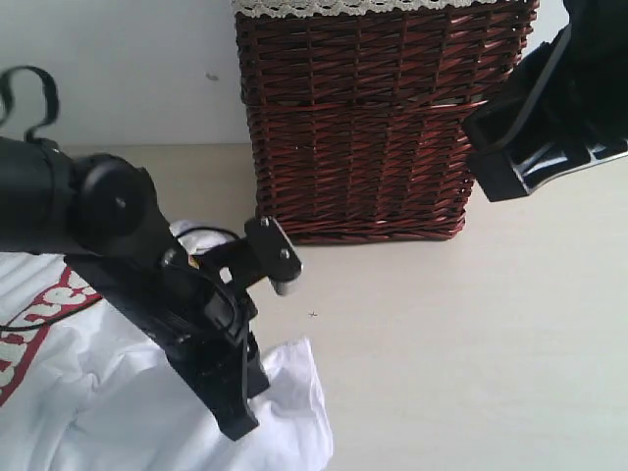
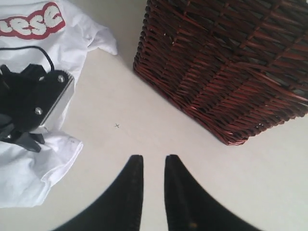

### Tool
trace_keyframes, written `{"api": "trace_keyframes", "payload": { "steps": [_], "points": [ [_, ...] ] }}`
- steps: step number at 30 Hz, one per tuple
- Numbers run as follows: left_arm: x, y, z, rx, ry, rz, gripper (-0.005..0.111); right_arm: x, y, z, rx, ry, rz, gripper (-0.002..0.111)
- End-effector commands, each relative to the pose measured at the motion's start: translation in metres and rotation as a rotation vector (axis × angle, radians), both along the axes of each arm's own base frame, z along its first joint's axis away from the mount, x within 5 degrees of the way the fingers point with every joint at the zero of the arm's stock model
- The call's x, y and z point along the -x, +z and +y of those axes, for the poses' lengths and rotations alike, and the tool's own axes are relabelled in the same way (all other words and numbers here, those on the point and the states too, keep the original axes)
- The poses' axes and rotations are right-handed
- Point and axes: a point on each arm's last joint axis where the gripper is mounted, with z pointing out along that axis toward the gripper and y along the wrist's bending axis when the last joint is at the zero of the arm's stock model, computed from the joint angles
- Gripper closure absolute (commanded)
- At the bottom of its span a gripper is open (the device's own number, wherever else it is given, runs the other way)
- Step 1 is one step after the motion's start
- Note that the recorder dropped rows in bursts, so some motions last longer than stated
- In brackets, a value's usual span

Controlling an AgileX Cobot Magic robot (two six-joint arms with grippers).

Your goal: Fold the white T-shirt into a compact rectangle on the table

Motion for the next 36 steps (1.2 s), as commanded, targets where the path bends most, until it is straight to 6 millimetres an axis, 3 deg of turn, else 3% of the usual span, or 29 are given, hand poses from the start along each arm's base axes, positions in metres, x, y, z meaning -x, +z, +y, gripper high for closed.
{"api": "trace_keyframes", "payload": {
  "steps": [1,4,7,10,17,20,23,25,27,31,33,36],
  "points": [
    [0.006,0.050,0.007,0.093,-0.022,-0.151,0.107,0.001,0.003,-0.002,-0.003,0.002,-0.016,0.090],
    [0.019,0.072,0.016,0.094,-0.089,-0.164,0.107,0.001,0.003,-0.002,-0.003,0.002,-0.016,0.090],
    [0.037,0.079,0.027,0.043,-0.195,-0.066,0.107,0.001,0.003,-0.002,-0.003,0.002,-0.016,0.090],
    [0.052,0.070,0.036,-0.021,-0.240,0.063,0.107,0.001,0.003,-0.002,-0.003,0.002,-0.016,0.090],
    [0.062,0.040,0.054,-0.166,-0.159,0.142,0.103,0.000,0.003,-0.002,0.000,0.002,-0.018,0.090],
    [0.064,0.031,0.069,-0.310,-0.099,0.158,0.083,0.000,0.003,-0.002,0.000,0.002,-0.018,0.090],
    [0.069,0.024,0.082,-0.423,-0.083,0.190,0.052,0.000,0.003,-0.002,0.000,0.002,-0.018,0.090],
    [0.075,0.020,0.087,-0.457,-0.090,0.231,0.042,0.000,0.003,-0.002,0.000,0.002,-0.018,0.090],
    [0.077,0.019,0.089,-0.472,-0.094,0.250,0.044,0.000,0.003,-0.002,0.000,0.002,-0.018,0.090],
    [0.078,0.020,0.097,-0.555,-0.109,0.258,0.062,0.000,0.003,-0.002,0.000,0.002,-0.018,0.090],
    [0.071,0.021,0.104,-0.644,-0.057,0.188,0.069,0.000,0.003,-0.002,0.000,0.002,-0.018,0.090],
    [0.058,0.024,0.116,-0.779,0.024,0.048,0.070,0.000,0.003,-0.002,0.000,0.002,-0.018,0.090]
  ]
}}
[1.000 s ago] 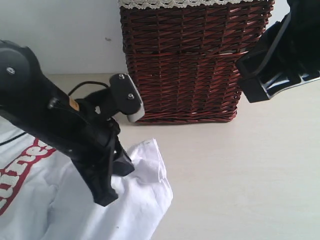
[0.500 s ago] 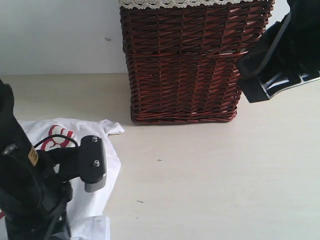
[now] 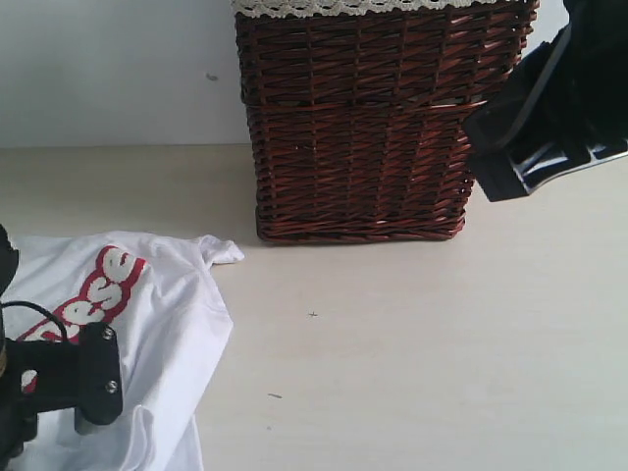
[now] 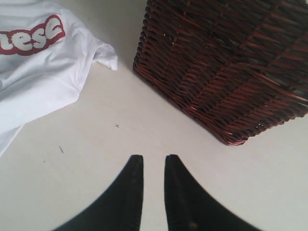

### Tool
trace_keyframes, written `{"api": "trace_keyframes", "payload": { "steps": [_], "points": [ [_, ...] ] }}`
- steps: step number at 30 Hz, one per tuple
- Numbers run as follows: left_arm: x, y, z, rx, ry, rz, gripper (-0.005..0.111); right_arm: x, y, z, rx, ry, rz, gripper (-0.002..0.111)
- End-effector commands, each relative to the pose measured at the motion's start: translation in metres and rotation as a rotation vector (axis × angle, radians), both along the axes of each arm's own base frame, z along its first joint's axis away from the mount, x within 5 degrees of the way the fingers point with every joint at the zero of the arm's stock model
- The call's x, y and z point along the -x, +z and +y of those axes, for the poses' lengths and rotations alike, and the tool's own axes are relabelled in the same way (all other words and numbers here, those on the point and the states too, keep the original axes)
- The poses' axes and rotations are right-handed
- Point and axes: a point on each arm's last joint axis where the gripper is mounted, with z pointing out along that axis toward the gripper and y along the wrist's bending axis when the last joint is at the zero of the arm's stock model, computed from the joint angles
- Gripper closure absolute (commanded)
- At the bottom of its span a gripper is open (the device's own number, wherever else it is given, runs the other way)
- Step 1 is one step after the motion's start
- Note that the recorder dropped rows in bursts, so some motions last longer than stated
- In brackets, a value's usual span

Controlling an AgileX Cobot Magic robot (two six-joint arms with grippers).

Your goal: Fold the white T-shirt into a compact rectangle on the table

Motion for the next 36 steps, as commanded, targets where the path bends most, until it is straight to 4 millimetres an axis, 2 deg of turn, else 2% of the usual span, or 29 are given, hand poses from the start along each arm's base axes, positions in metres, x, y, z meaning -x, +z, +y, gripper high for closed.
{"api": "trace_keyframes", "payload": {
  "steps": [1,4,6,8,11,14,16,18,20,25,28,32,36],
  "points": [
    [-0.015,0.003,0.016,-0.185,0.007,-0.188,0.070,0.000,0.003,-0.002,0.000,0.002,-0.018,0.090],
    [-0.021,0.007,0.019,-0.224,-0.045,-0.244,0.070,0.000,0.003,-0.002,0.000,0.002,-0.018,0.090],
    [-0.024,0.017,0.013,-0.185,-0.051,-0.299,0.070,0.001,0.003,-0.002,-0.003,0.002,-0.016,0.090],
    [-0.027,0.033,-0.005,-0.046,-0.048,-0.397,0.070,0.001,0.003,-0.002,-0.003,0.002,-0.016,0.090],
    [-0.022,0.063,-0.028,0.198,0.007,-0.456,0.070,0.001,0.003,-0.002,-0.001,0.001,-0.014,0.090],
    [-0.011,0.080,-0.047,0.476,0.130,-0.388,0.070,0.001,0.003,-0.002,-0.003,0.002,-0.016,0.090],
    [-0.001,0.080,-0.057,0.584,0.131,-0.288,0.070,0.001,0.003,-0.002,-0.003,0.002,-0.016,0.090],
    [0.010,0.070,-0.069,0.643,0.107,-0.166,0.070,0.001,0.003,-0.002,-0.003,0.002,-0.016,0.090],
    [0.019,0.054,-0.077,0.658,0.053,-0.115,0.070,0.000,0.003,-0.002,0.000,0.002,-0.019,0.090],
    [0.032,0.015,-0.089,0.618,-0.083,-0.123,0.070,0.000,0.002,-0.002,0.002,0.002,-0.017,0.090],
    [0.038,0.002,-0.094,0.574,-0.144,-0.100,0.070,0.000,0.003,-0.002,0.000,0.002,-0.019,0.090],
    [0.036,-0.017,-0.094,0.483,-0.144,-0.084,0.070,0.000,0.003,-0.001,-0.001,0.003,-0.020,0.090],
    [0.031,-0.035,-0.101,0.471,-0.102,-0.085,0.070,0.000,0.003,-0.001,-0.001,0.003,-0.020,0.090]
  ]
}}
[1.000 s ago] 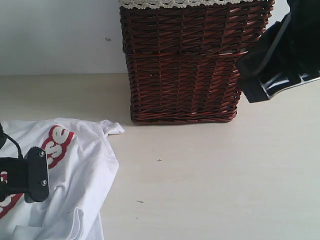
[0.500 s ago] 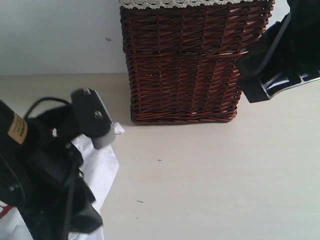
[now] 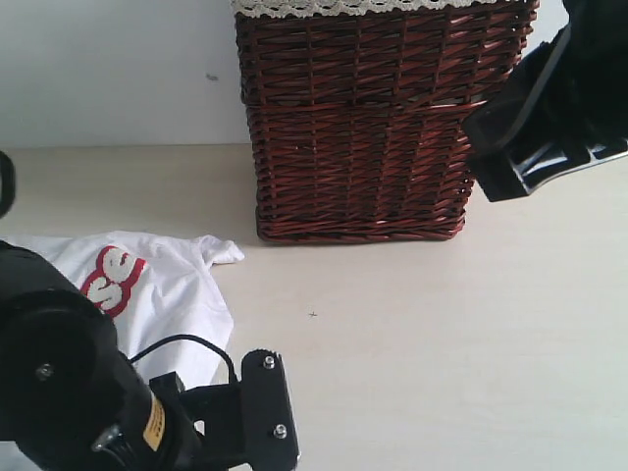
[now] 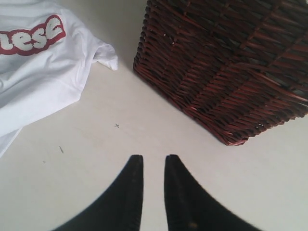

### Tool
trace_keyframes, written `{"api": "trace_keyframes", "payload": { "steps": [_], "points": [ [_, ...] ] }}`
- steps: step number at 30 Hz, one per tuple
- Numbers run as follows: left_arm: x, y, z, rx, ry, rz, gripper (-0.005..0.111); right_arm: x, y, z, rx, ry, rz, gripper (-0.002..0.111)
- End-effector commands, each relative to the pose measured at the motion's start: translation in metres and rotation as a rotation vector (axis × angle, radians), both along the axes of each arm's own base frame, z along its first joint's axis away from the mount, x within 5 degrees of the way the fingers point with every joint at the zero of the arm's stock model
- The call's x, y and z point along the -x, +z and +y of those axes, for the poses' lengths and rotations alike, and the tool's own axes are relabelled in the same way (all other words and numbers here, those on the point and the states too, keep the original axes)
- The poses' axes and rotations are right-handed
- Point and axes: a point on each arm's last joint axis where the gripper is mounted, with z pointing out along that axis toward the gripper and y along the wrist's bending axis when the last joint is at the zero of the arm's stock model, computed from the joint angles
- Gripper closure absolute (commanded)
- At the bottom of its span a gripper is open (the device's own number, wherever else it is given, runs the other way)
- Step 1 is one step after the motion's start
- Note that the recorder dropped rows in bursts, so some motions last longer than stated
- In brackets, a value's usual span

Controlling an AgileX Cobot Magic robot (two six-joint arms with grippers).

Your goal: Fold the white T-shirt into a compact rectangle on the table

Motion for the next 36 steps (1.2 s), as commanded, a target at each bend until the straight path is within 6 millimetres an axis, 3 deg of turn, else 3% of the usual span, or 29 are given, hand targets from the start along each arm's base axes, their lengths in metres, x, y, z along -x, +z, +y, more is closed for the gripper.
{"api": "trace_keyframes", "payload": {
  "steps": [1,6,16,18,24,30,36],
  "points": [
    [-0.005,-0.020,-0.008,-0.011,0.052,-0.006,0.067,0.000,0.003,-0.001,-0.001,0.003,-0.020,0.090],
    [-0.006,-0.042,-0.008,-0.104,0.088,0.044,0.046,0.000,0.003,-0.001,-0.001,0.003,-0.020,0.090],
    [-0.010,-0.053,-0.001,-0.213,0.129,0.023,0.047,0.000,0.003,-0.001,-0.001,0.002,-0.017,0.090],
    [-0.008,-0.060,-0.001,-0.243,0.125,0.042,0.054,0.000,0.003,-0.001,-0.003,0.002,-0.015,0.090],
    [0.002,-0.077,-0.005,-0.325,0.044,0.088,0.106,0.000,0.003,-0.001,-0.003,0.002,-0.015,0.090],
    [-0.003,-0.065,-0.031,-0.170,-0.003,0.065,0.107,0.000,0.002,-0.002,0.001,0.002,-0.016,0.090],
    [-0.028,-0.029,-0.064,0.180,0.031,-0.205,0.107,0.000,0.002,-0.002,0.003,0.001,-0.018,0.090]
  ]
}}
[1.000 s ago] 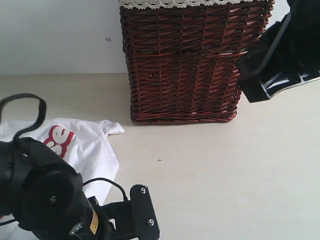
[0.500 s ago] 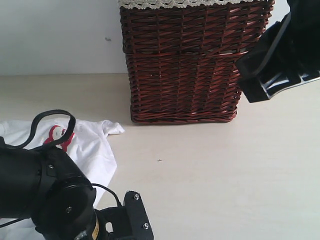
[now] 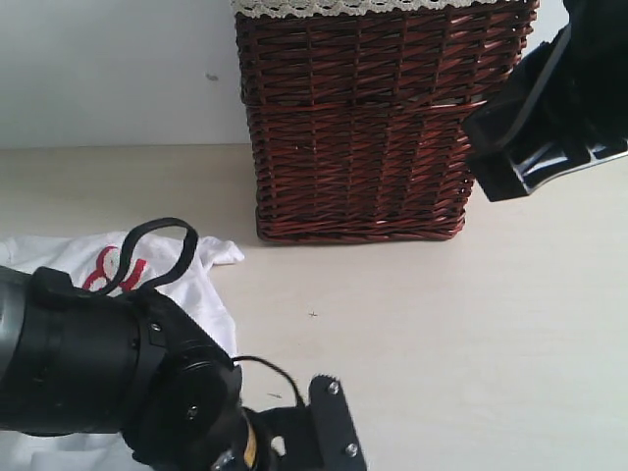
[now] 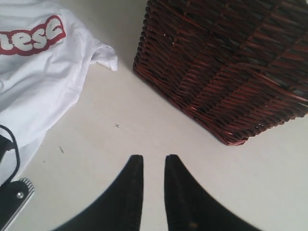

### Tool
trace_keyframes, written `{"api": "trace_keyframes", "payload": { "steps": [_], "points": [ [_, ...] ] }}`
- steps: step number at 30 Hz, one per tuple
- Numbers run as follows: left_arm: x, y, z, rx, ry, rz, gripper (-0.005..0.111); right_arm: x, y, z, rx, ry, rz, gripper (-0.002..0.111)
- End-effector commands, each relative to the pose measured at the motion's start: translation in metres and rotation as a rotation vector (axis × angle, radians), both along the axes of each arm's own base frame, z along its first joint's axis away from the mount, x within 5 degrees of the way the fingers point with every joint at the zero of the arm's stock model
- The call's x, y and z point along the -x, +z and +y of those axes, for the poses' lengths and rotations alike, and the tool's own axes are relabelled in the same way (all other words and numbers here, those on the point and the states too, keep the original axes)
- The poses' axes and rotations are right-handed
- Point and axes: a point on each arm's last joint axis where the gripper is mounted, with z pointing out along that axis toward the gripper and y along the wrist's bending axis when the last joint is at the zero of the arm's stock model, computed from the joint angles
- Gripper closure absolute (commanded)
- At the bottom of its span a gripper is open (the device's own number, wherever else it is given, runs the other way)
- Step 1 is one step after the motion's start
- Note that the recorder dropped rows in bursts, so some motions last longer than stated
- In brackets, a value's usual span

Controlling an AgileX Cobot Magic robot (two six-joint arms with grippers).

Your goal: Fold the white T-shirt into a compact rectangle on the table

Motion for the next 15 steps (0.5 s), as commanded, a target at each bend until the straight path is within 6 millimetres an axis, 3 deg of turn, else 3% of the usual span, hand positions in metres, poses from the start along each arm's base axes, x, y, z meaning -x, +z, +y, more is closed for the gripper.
{"api": "trace_keyframes", "payload": {
  "steps": [1,6,15],
  "points": [
    [-0.019,0.028,-0.027,0.290,0.026,-0.214,0.107,0.000,0.002,-0.002,0.003,0.001,-0.018,0.090],
    [-0.033,0.061,-0.043,0.502,0.058,-0.381,0.107,0.000,0.003,-0.002,0.004,0.001,-0.020,0.090],
    [-0.048,0.085,-0.057,0.743,0.127,-0.573,0.104,0.000,0.003,-0.002,0.007,0.001,-0.022,0.090]
  ]
}}
